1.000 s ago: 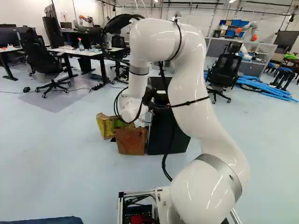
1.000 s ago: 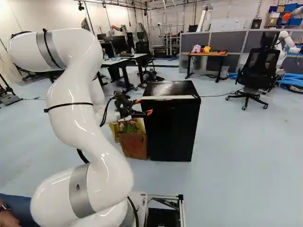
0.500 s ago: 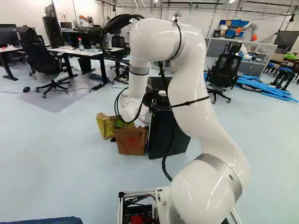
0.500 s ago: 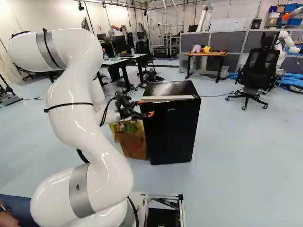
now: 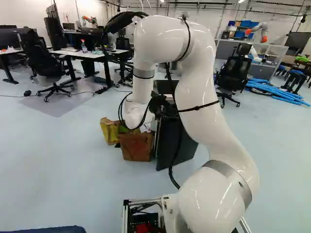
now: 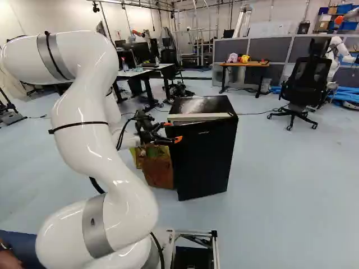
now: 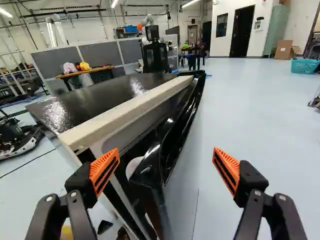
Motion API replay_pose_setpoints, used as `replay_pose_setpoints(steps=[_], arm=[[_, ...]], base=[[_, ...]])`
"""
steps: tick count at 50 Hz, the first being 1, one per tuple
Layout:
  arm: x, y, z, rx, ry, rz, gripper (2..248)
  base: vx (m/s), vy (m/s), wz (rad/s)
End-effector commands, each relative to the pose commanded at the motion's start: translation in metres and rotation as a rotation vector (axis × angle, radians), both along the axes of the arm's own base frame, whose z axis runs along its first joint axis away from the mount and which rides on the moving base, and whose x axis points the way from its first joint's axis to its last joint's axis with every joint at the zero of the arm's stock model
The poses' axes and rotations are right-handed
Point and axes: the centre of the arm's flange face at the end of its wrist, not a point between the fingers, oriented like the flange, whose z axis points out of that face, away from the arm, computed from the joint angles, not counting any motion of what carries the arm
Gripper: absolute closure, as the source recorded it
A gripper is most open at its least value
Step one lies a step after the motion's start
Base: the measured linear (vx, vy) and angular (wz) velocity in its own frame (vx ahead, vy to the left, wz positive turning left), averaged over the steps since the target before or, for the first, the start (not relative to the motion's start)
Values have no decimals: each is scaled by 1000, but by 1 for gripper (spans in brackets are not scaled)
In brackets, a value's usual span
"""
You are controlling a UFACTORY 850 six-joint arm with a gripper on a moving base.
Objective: Grab a drink from the fridge
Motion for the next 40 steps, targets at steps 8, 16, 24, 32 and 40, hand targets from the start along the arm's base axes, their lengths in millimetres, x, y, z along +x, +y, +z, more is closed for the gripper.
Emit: replay_pose_setpoints(steps=[8, 16, 24, 32, 40], arm=[[-14, 0, 0, -5, 15, -11, 3], [-30, 0, 0, -12, 32, -20, 3], [-46, 0, 0, -27, 46, -28, 3], [-64, -1, 2, -53, 55, -37, 3], [-81, -3, 4, -85, 61, -46, 3]], base=[[0, 0, 0], [0, 0, 0], [0, 0, 0], [0, 0, 0], [0, 0, 0]])
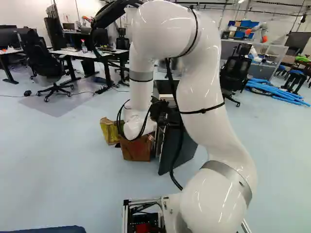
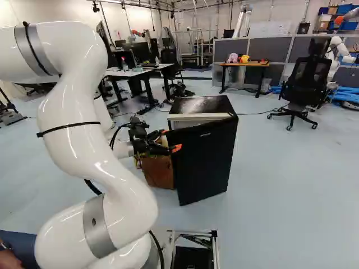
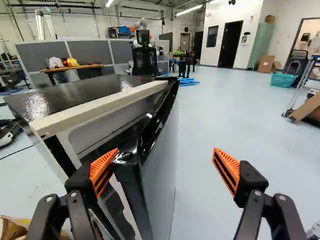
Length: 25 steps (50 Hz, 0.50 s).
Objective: Grab a drink from the fridge
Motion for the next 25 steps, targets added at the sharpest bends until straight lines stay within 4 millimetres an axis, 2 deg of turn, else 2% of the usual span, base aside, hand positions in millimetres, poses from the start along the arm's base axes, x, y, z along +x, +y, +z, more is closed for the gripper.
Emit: replay_pose_setpoints(steps=[25], arm=[[-57, -12, 3, -98, 39, -30, 3]], base=[[0, 0, 0]])
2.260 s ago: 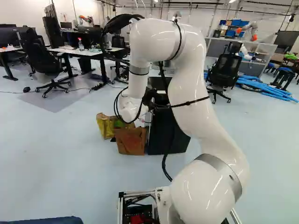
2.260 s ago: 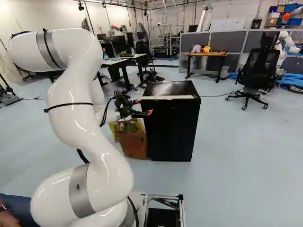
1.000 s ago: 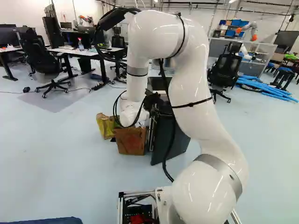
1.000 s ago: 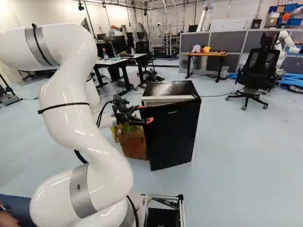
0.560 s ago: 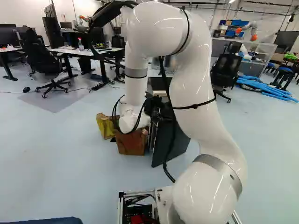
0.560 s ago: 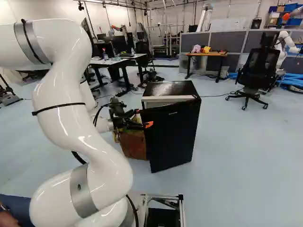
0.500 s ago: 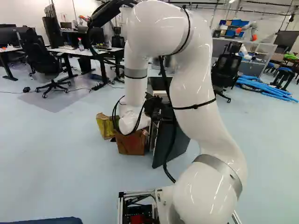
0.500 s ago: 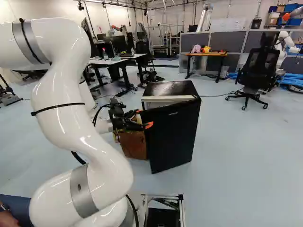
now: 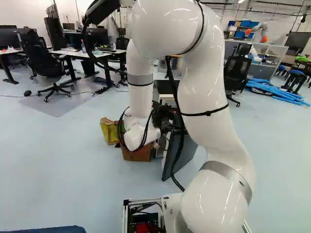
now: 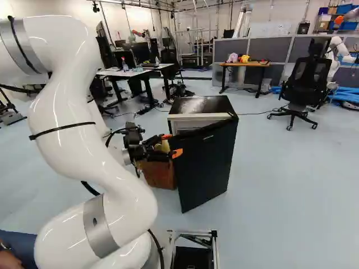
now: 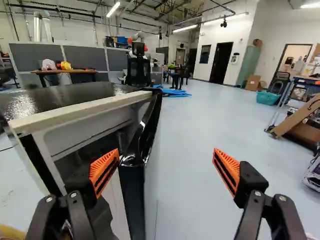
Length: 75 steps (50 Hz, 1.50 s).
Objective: Grab a drink from the fridge
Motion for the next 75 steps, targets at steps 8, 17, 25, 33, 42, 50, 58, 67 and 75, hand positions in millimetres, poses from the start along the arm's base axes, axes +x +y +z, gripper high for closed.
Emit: replay_pose_setpoints(steps=[8, 17, 25, 33, 42, 50, 58, 67, 75], arm=[[-16, -7, -1, -18, 20, -21, 3], [-29, -15, -2, -36, 37, -56, 3], [-29, -25, -2, -38, 37, -118, 3], [-25, -36, -1, -31, 32, -194, 3], [-19, -49, -1, -16, 24, -286, 3], [-13, -62, 0, 1, 14, -370, 3], [-6, -75, 1, 21, 1, -457, 3], [3, -91, 2, 47, -18, -559, 3], [11, -107, 4, 67, -39, -651, 3]], base=[[0, 0, 0], [0, 0, 0], [0, 0, 0], [0, 0, 0], [0, 0, 0], [0, 0, 0], [0, 0, 0], [0, 0, 0], [0, 0, 0]])
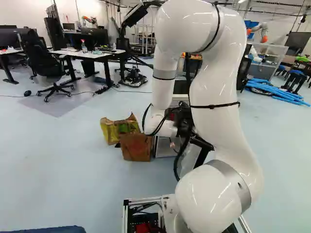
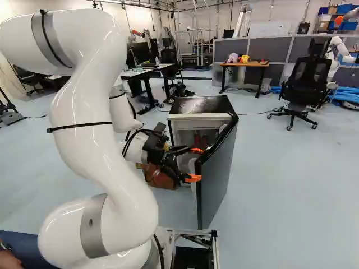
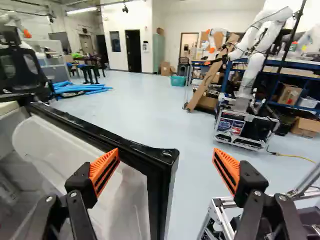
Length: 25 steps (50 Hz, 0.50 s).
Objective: Grab a drink from the fridge
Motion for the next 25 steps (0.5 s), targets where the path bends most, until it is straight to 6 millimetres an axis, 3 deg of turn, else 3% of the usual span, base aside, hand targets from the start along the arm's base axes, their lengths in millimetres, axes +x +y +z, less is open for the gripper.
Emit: replay_pose_setpoints(steps=[25], arm=[[33, -60, 10, 23, -96, -274, 3]], base=[[0, 0, 0]])
